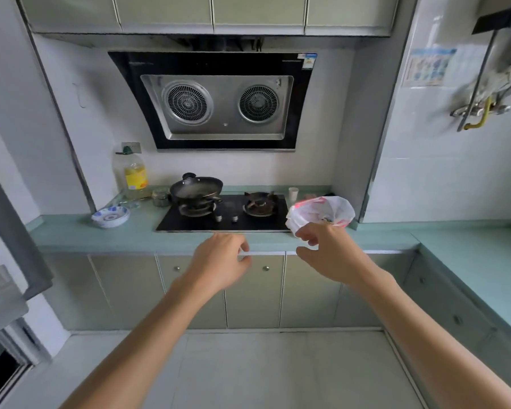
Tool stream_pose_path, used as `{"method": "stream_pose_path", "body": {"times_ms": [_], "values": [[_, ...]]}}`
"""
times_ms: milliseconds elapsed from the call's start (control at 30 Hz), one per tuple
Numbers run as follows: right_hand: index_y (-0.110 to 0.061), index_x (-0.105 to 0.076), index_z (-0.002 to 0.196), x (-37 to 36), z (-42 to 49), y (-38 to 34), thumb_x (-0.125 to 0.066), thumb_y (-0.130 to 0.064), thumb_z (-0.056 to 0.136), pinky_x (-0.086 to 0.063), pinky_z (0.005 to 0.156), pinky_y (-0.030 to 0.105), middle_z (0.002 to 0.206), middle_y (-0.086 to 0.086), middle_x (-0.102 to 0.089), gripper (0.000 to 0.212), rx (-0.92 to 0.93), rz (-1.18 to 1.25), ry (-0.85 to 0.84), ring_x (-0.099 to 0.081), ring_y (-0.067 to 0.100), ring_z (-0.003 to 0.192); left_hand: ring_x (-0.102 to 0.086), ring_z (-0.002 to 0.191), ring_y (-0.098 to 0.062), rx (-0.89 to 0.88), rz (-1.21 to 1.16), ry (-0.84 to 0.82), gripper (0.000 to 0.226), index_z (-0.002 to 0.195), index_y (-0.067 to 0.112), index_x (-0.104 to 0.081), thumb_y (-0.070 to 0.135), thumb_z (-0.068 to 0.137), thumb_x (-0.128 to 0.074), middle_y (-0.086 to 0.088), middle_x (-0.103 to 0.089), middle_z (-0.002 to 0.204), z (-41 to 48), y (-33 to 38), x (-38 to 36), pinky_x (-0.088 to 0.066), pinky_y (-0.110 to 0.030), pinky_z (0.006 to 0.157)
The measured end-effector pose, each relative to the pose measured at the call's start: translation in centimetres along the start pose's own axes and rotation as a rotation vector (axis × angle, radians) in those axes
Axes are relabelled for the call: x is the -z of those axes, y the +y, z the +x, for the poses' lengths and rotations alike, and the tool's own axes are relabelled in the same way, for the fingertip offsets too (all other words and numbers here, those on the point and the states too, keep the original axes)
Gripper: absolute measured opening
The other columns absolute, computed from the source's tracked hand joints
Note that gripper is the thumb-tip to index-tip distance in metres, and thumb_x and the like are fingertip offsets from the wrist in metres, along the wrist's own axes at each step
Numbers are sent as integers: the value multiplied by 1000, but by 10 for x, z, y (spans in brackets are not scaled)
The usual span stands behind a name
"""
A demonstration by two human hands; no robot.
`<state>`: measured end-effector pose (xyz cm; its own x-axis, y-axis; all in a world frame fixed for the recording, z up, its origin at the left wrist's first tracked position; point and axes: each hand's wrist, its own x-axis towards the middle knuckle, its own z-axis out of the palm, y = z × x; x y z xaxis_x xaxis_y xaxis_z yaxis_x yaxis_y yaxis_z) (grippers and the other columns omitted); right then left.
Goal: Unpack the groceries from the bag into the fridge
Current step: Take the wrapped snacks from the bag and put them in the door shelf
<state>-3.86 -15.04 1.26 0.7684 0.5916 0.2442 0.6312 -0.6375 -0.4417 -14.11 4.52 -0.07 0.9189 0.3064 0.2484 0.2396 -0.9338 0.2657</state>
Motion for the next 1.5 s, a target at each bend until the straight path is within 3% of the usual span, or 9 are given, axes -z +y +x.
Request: {"method": "stream_pose_path", "body": {"times_ms": [300,600,900,1167,1400,1500], "values": [[-17,-62,125,-19,81,69,-64,-22,87,-46,83,25,111,-3,-65,38,-138,-72,1,-60,17,101,-60,109,-18,-109,15,-184,31,117,25,-66,40,91,-62,6,-67,117,124,-7,-54,-48,-33,88],[-18,-61,125,-3,184,100,-60,-16,88,-47,84,23,114,-3,-67,37,-273,-53,160,-61,16,103,-60,111,-21,-270,-126,-80,37,127,23,-59,36,93,-60,0,-64,120,276,-13,-73,-48,-35,86],[-24,-54,131,-23,251,185,-59,-20,89,-46,82,23,121,-2,-62,42,-386,-64,72,-59,12,100,-58,115,-18,-301,-90,-283,37,126,22,-61,38,92,-61,3,-64,124,374,-11,-143,-49,-33,88],[-22,-54,132,-40,324,306,-59,-19,90,-49,82,26,121,0,-64,42,-421,-63,-10,-62,16,101,-63,108,-20,-303,-38,-446,37,124,24,-63,38,90,-61,1,-66,123,467,41,-223,-52,-38,90],[-20,-57,130,-34,412,387,-64,-19,90,-56,86,30,121,2,-66,40,-377,9,-72,-65,20,101,-63,105,-15,-239,-61,-415,33,122,25,-65,37,91,-63,5,-69,116,554,74,-259,-53,-34,87],[-19,-58,129,-46,437,413,-64,-19,89,-56,85,32,120,2,-67,40,-370,44,-93,-66,21,102,-63,104,-15,-213,-61,-499,32,121,24,-64,35,91,-61,5,-68,115,570,78,-288,-53,-34,87]]}}
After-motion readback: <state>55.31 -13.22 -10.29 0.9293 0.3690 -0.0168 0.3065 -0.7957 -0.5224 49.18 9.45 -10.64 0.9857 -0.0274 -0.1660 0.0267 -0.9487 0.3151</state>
